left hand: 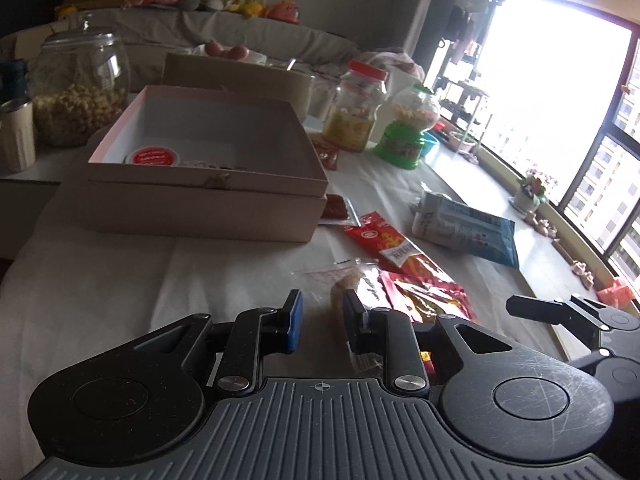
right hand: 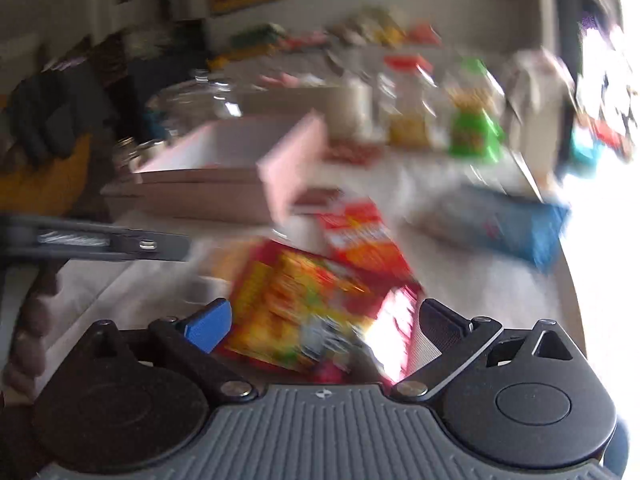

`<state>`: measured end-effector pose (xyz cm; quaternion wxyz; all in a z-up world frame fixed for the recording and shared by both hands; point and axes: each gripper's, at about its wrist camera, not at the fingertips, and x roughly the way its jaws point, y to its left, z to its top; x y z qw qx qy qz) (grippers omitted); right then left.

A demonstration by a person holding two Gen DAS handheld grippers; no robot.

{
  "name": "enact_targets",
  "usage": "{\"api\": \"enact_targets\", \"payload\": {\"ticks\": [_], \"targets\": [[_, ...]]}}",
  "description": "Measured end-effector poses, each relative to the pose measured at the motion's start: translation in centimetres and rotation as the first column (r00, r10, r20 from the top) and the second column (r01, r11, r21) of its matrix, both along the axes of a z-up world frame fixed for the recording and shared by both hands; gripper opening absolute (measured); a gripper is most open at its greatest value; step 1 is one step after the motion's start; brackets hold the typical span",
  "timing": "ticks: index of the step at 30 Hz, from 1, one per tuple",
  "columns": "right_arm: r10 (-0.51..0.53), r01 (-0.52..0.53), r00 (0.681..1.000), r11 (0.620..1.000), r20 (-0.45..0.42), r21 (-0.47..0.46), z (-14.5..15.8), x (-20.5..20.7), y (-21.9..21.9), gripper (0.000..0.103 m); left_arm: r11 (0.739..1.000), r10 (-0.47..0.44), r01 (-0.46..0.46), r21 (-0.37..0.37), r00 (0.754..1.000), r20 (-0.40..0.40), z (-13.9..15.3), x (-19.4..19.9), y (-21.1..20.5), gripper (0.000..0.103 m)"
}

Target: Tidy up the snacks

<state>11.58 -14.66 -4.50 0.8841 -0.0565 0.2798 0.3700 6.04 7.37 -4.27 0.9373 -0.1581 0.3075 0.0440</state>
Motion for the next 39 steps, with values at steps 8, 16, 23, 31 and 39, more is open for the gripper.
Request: {"api": "enact_targets", "payload": {"ticks": [8, 16, 23, 31, 39], "targets": [[0.016, 0.002, 0.995, 0.982, 0.097, -0.189, -1.8, -1.0, 2.6, 0.097, 0.996, -0.049, 0.048, 0.080, 0.999, 0.009, 1.2, 0.1, -1.5, 0.026], [-0.278, 0.270, 0.959, 0.956, -0.053, -0.117, -4.0, 2.3, -4.8, 0.097, 0.963, -0.158, 0.160, 0.218, 0.987, -0.029, 0.5, 2.4, -5.7, 0.026], [-0.278, 0.272, 0.959, 0.957, -0.058, -0.100, -4.1, 2.2, -5.0, 0.098, 0.862, -0.305, 0.297, 0.411, 0.951, -0.048, -0.1, 5.0, -10.2, 0.028], [-0.279, 0.275, 0.958, 0.958, -0.062, -0.078, -4.1, 2.2, -5.6, 0.098, 0.757, -0.326, 0.328, 0.566, 0.939, -0.109, -2.2, 1.7, -9.0, 0.028], [-0.288, 0.282, 0.956, 0.955, -0.055, -0.089, -4.1, 2.1, -5.4, 0.098, 0.877, -0.174, 0.189, 0.442, 0.982, -0.076, -0.6, -0.7, -2.7, 0.028]]}}
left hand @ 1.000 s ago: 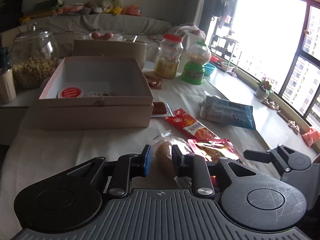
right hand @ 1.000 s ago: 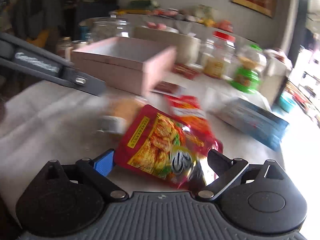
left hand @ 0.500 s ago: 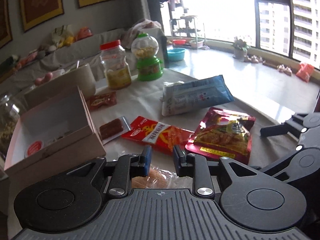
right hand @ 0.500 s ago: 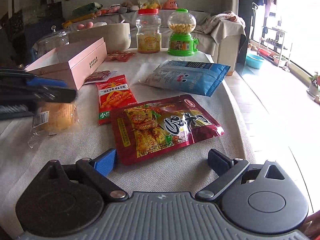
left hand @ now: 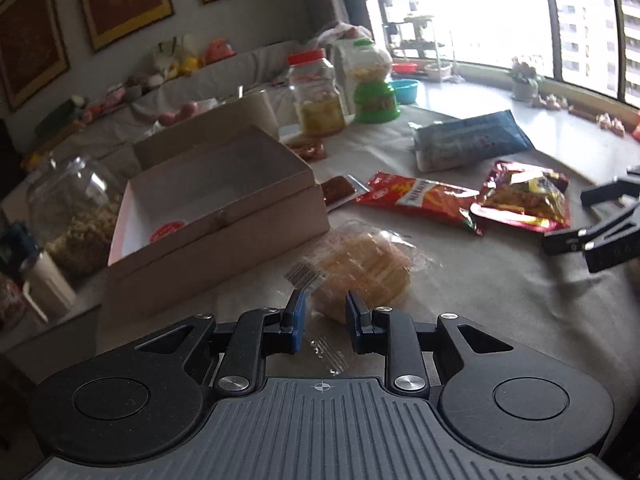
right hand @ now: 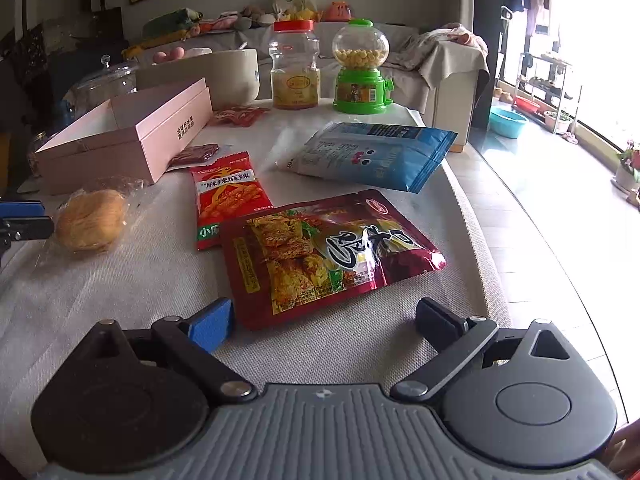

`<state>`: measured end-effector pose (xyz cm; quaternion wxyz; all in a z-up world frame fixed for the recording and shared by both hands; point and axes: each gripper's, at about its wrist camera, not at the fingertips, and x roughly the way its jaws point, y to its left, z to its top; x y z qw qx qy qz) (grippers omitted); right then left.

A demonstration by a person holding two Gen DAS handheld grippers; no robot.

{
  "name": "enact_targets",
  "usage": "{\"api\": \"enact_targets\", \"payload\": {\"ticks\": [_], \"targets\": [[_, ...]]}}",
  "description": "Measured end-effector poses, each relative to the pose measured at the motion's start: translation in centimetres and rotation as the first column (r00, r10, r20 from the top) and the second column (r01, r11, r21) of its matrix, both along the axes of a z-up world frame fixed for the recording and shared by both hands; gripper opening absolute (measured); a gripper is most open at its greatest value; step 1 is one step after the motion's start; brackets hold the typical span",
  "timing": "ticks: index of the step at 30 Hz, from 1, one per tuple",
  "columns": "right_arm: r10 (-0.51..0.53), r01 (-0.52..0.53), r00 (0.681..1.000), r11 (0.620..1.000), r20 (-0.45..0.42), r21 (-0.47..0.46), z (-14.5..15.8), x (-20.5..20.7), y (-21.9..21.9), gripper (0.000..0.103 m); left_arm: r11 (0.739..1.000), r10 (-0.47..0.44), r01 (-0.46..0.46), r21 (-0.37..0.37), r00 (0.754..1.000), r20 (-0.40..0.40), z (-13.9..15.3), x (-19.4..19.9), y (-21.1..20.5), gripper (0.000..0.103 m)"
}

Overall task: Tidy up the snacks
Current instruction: 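Grasp the wrapped round bread with the left tool while the right tool grasps the small red spicy packet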

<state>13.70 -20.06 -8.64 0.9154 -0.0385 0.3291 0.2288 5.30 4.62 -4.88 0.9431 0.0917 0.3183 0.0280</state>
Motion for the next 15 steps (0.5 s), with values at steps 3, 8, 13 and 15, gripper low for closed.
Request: {"api": "enact_targets", "payload": {"ticks": [3, 8, 13, 15], "targets": [[-0.004, 0.004, 1.000, 1.000, 0.002, -0.003, 0.0, 0.0, 0.0, 0.098, 0.998, -0.056, 0.057, -0.025, 0.998, 0.030, 0.7, 0.6, -0.2, 0.028], [-0.007, 0.007, 1.000, 1.000, 0.004, 0.001, -0.1, -0.1, -0.1, 0.098, 0.975, -0.199, 0.204, 0.093, 0.978, -0.067, -0.8, 2.7, -2.8, 0.030], [-0.007, 0.007, 1.000, 1.000, 0.001, 0.013, 0.0, -0.1, -0.3, 0.098, 0.914, -0.368, 0.386, 0.130, 0.919, -0.141, -1.2, 2.3, -4.7, 0.046], [-0.006, 0.006, 1.000, 1.000, 0.003, 0.008, 0.0, -0.1, -0.3, 0.098, 0.903, -0.414, 0.427, 0.047, 0.895, -0.166, -0.8, 2.6, -4.2, 0.043]]}}
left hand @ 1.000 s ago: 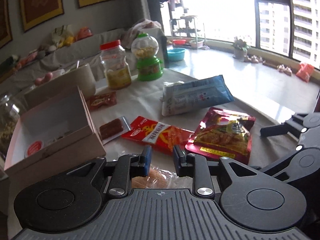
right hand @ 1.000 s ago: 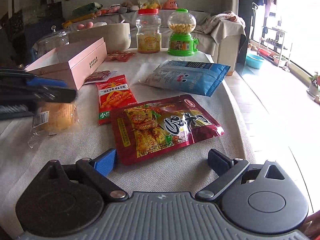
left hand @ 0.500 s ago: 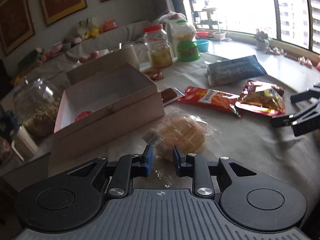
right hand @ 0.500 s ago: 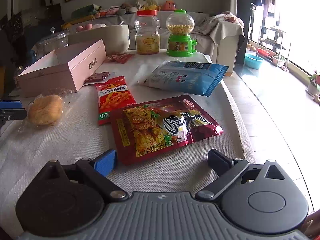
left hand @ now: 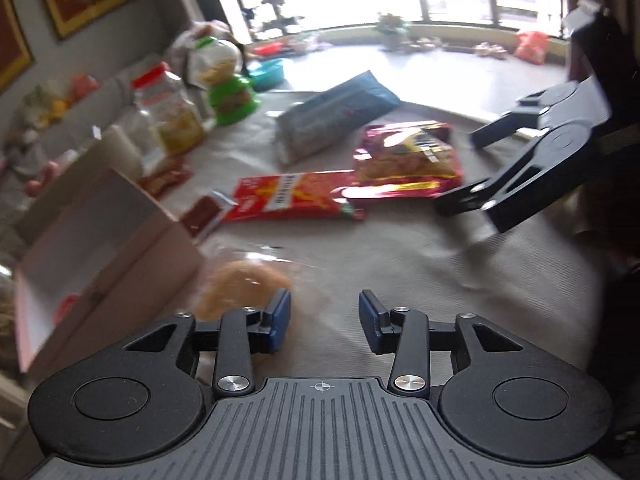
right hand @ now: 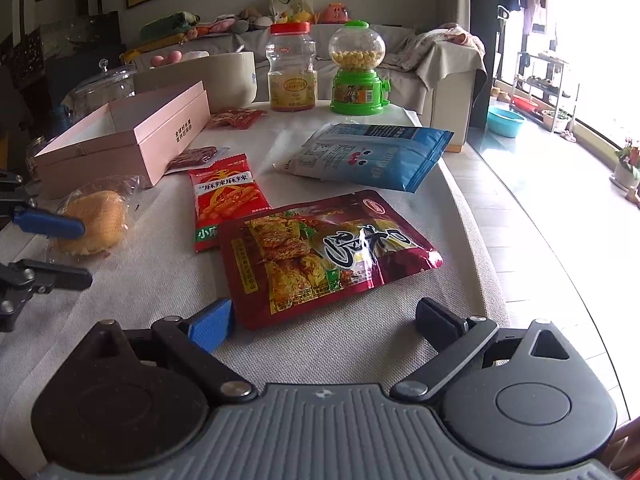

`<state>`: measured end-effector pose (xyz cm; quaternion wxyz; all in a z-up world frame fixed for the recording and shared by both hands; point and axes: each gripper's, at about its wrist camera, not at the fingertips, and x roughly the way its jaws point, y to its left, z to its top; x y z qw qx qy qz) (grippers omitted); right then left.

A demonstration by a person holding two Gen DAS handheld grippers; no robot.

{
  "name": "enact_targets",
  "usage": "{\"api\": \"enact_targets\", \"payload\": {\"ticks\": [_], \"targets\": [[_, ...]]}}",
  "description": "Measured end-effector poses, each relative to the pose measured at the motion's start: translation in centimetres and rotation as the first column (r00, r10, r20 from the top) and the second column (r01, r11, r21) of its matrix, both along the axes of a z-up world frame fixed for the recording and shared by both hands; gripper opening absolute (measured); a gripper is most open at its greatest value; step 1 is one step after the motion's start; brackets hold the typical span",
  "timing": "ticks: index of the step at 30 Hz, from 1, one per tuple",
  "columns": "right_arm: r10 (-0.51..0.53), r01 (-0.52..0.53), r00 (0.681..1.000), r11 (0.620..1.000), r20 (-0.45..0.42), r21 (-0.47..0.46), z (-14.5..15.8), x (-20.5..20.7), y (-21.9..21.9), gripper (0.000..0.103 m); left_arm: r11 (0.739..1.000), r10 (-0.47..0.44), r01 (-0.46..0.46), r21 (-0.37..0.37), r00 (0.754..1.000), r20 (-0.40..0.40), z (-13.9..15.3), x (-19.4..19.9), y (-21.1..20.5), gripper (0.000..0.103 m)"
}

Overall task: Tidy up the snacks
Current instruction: 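Grasp the wrapped round bread with the left tool while the right tool grasps the small red spicy packet, then carry the bread with the left tool while the right tool carries the red packet toward the pink box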

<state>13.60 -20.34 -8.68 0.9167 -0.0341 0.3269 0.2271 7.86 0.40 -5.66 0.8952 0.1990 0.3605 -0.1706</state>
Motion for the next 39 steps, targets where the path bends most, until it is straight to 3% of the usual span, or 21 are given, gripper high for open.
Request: {"api": "enact_targets", "payload": {"ticks": [2, 5, 7, 10, 13, 17, 20, 25, 28, 31, 33, 36, 39], "targets": [[0.001, -0.001, 1.000, 1.000, 0.000, 0.000, 0.0, 0.0, -0.1, 0.098, 1.000, 0.015, -0.015, -0.001, 1.000, 0.021, 0.5, 0.4, 0.6, 0.043], [0.002, -0.002, 1.000, 1.000, -0.001, 0.004, 0.0, 0.0, -0.1, 0.098, 0.994, 0.107, -0.108, 0.013, 0.991, 0.077, 1.1, 2.0, 2.5, 0.043], [0.003, -0.003, 1.000, 1.000, -0.002, 0.006, 0.0, 0.0, -0.1, 0.098, 0.986, 0.152, -0.150, -0.067, 0.988, 0.034, 1.4, 3.4, 4.7, 0.040], [0.002, -0.002, 1.000, 1.000, -0.002, 0.005, 0.0, 0.0, -0.1, 0.098, 0.975, 0.134, -0.138, -0.174, 0.990, -0.038, 1.2, 4.4, 6.8, 0.041], [0.003, -0.003, 1.000, 1.000, -0.002, 0.002, 0.0, 0.0, -0.1, 0.098, 0.989, 0.066, -0.069, -0.134, 0.997, -0.027, 1.1, 3.7, 6.1, 0.046], [0.008, -0.008, 1.000, 1.000, -0.004, -0.005, 0.1, 0.0, 0.0, 0.099, 0.998, -0.059, 0.058, -0.010, 0.996, -0.072, -0.3, 2.7, 3.9, 0.078], [0.017, -0.017, 1.000, 1.000, -0.009, 0.010, 0.1, 0.1, -0.2, 0.100, 0.996, -0.073, 0.075, 0.053, 0.996, -0.050, -1.0, 2.6, 3.2, 0.081], [0.037, -0.032, 0.998, 0.994, -0.055, 0.101, 0.3, 0.7, -1.4, 0.103, 0.988, 0.053, -0.062, -0.140, 0.996, -0.069, -0.4, 4.6, 5.7, 0.080], [0.043, -0.034, 0.995, 0.994, -0.085, 0.107, 0.5, 1.1, -1.5, 0.103, 0.970, 0.120, -0.139, -0.199, 0.987, -0.107, -1.2, 5.6, 7.2, 0.079], [0.066, -0.067, 0.994, 0.998, -0.083, 0.001, 0.7, 1.1, 0.1, 0.103, 0.934, 0.177, -0.210, -0.290, 0.975, -0.134, -1.8, 5.6, 8.5, 0.077], [0.131, -0.134, 0.991, 0.989, -0.041, -0.063, 1.5, 0.6, 1.4, 0.096, 0.912, 0.204, -0.237, -0.335, 0.970, -0.132, -1.5, 4.9, 9.0, 0.067], [0.207, -0.203, 0.976, 0.977, 0.073, -0.064, 4.0, -0.2, 3.0, 0.096, 0.855, 0.257, -0.297, -0.426, 0.955, -0.151, -0.4, 2.7, 9.6, 0.065], [0.275, -0.273, 0.959, 0.961, 0.072, -0.045, 5.8, 1.2, 5.6, 0.097, 0.828, 0.280, -0.302, -0.472, 0.953, -0.119, 0.5, -0.1, 9.6, 0.064]]}}
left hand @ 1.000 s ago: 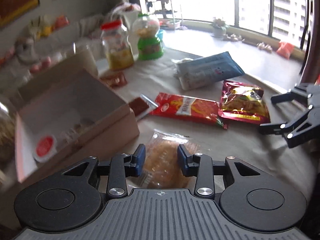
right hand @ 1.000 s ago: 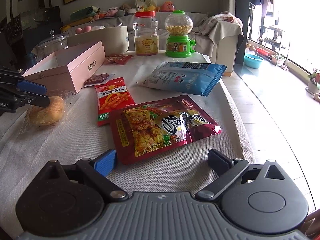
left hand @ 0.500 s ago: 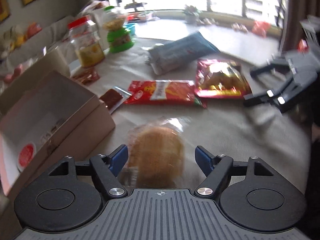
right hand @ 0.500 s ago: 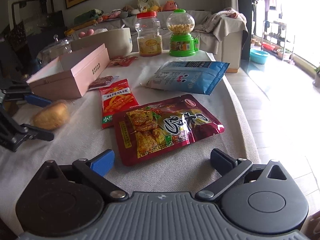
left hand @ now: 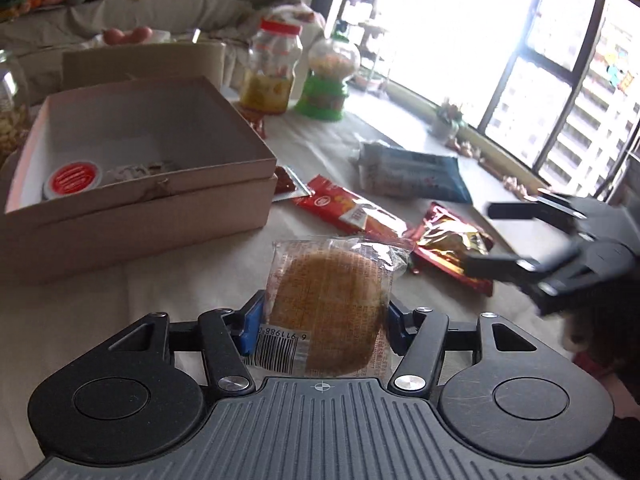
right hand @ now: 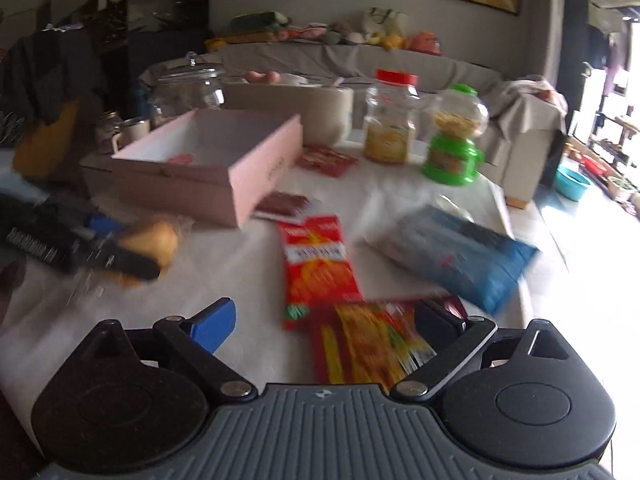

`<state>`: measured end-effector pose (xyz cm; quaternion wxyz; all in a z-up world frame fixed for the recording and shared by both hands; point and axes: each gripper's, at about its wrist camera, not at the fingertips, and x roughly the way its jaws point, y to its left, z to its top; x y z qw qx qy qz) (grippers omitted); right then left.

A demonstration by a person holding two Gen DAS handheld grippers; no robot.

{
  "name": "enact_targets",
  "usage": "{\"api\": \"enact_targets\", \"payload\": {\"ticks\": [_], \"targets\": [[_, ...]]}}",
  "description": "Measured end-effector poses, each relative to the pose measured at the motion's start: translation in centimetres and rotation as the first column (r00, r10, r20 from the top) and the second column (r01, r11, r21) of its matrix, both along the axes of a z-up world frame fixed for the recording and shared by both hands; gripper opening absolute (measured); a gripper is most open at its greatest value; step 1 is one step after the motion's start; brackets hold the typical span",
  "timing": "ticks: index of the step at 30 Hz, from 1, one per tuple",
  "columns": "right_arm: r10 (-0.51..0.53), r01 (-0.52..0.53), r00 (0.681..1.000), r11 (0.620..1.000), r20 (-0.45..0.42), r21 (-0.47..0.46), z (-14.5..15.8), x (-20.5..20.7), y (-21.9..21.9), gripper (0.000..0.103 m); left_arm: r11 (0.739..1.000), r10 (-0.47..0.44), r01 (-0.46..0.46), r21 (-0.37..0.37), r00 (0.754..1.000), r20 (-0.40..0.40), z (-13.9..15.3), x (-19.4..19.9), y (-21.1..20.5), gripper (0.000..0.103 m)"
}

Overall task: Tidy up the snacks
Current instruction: 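Carry the bread with the left tool while the right tool carries the red packet toward the pink box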

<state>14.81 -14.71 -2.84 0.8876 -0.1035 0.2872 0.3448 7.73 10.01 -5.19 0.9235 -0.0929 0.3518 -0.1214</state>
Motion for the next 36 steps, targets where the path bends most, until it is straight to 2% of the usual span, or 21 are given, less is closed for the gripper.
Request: {"api": "enact_targets", "payload": {"ticks": [3, 7, 8, 9, 10, 12, 15, 18, 20, 23, 26, 28, 30, 33, 36], "targets": [[0.007, -0.007, 0.999, 1.000, -0.035, -0.018, 0.1, 3.1, 3.2, 0.096, 0.999, 0.020, -0.020, -0.028, 1.000, 0.006, 0.4, -2.5, 0.0, 0.063], [-0.044, 0.038, 0.992, 0.998, -0.122, -0.052, -1.7, 7.5, 6.5, 0.092, 0.997, 0.055, -0.054, -0.052, 0.998, 0.012, 0.9, -5.2, 0.6, 0.063], [-0.056, 0.048, 0.988, 0.997, -0.143, -0.063, -2.2, 8.3, 7.0, 0.086, 0.996, 0.067, -0.067, -0.054, 0.998, 0.014, 0.9, -5.7, 0.7, 0.063], [-0.061, 0.048, 0.983, 0.996, -0.171, -0.078, -2.8, 8.9, 7.3, 0.075, 0.995, 0.081, -0.080, -0.060, 0.997, 0.012, 0.8, -6.2, 0.9, 0.063], [-0.059, 0.042, 0.978, 0.995, -0.200, -0.090, -3.4, 9.1, 7.4, 0.074, 0.993, 0.095, -0.095, -0.068, 0.995, 0.006, 0.7, -6.7, 1.1, 0.063], [-0.048, 0.030, 0.981, 0.995, -0.186, -0.097, -3.0, 7.8, 7.2, 0.051, 0.989, 0.123, -0.124, -0.076, 0.992, -0.023, 0.3, -7.4, 1.5, 0.063], [0.004, -0.027, 0.973, 0.995, -0.232, -0.095, -1.9, 5.3, 6.6, 0.047, 0.988, 0.134, -0.139, -0.066, 0.988, -0.076, -0.4, -7.9, 1.5, 0.063], [0.077, -0.098, 0.966, 0.992, -0.247, -0.075, -0.6, 2.0, 5.3, 0.046, 0.991, 0.115, -0.120, -0.067, 0.990, -0.075, -0.3, -8.5, 1.3, 0.063], [0.128, -0.146, 0.963, 0.987, -0.236, -0.061, 0.7, -0.3, 4.5, 0.046, 0.991, 0.109, -0.113, -0.072, 0.992, -0.058, 0.4, -9.1, 1.6, 0.063], [0.203, -0.210, 0.961, 0.977, -0.187, -0.020, 4.0, -2.8, 4.0, 0.046, 0.991, 0.117, -0.116, -0.065, 0.993, 0.010, 2.8, -9.4, 2.2, 0.063], [0.240, -0.234, 0.963, 0.970, -0.120, 0.066, 8.7, -2.9, 4.5, 0.046, 0.988, 0.157, -0.154, -0.031, 0.979, 0.132, 7.1, -8.3, 3.7, 0.063], [0.233, -0.226, 0.971, 0.966, -0.048, 0.124, 12.2, -1.8, 5.5, 0.046, 0.979, 0.202, -0.202, -0.026, 0.951, 0.236, 10.3, -6.9, 5.2, 0.063], [0.201, -0.204, 0.979, 0.967, 0.034, 0.153, 15.3, -0.1, 7.1, 0.046, 0.972, 0.235, -0.228, -0.061, 0.928, 0.290, 12.8, -4.3, 6.9, 0.063], [0.135, -0.152, 0.984, 0.978, 0.116, 0.146, 17.9, 3.1, 10.5, 0.047, 0.953, 0.298, -0.267, -0.145, 0.917, 0.265, 13.8, 1.4, 9.6, 0.063], [0.079, -0.092, 0.992, 0.987, 0.100, 0.132, 17.9, 6.1, 13.2, 0.047, 0.928, 0.322, -0.288, -0.236, 0.939, 0.119, 10.7, 7.9, 12.3, 0.063]]}}
